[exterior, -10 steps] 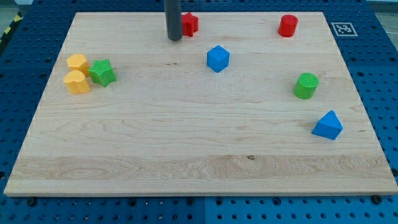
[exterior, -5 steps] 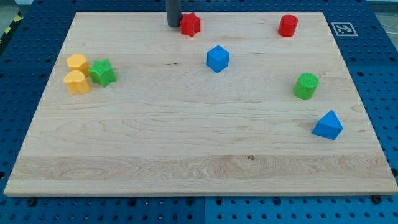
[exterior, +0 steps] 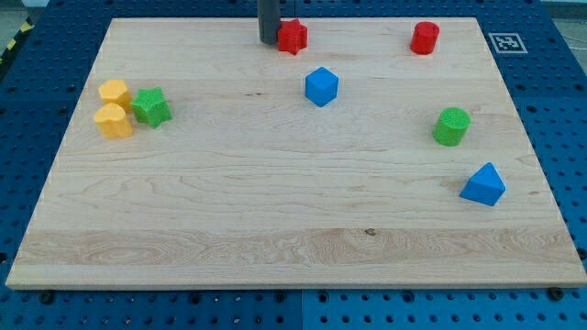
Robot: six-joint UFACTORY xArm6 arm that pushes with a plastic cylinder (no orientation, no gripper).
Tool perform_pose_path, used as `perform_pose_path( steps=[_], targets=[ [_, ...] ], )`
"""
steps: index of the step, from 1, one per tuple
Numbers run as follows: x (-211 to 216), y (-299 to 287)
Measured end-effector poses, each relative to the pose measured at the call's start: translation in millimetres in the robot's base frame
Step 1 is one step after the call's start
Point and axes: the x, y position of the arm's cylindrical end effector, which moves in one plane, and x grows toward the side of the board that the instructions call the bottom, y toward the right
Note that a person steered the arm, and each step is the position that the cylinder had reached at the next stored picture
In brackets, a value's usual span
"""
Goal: Move the red star to the top center
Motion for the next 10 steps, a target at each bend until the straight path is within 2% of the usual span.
perform_pose_path(
  steps=[3,5,9,10],
  targets=[
    [0,11],
    [16,-11],
    [19,-10],
    [37,-8]
  ],
)
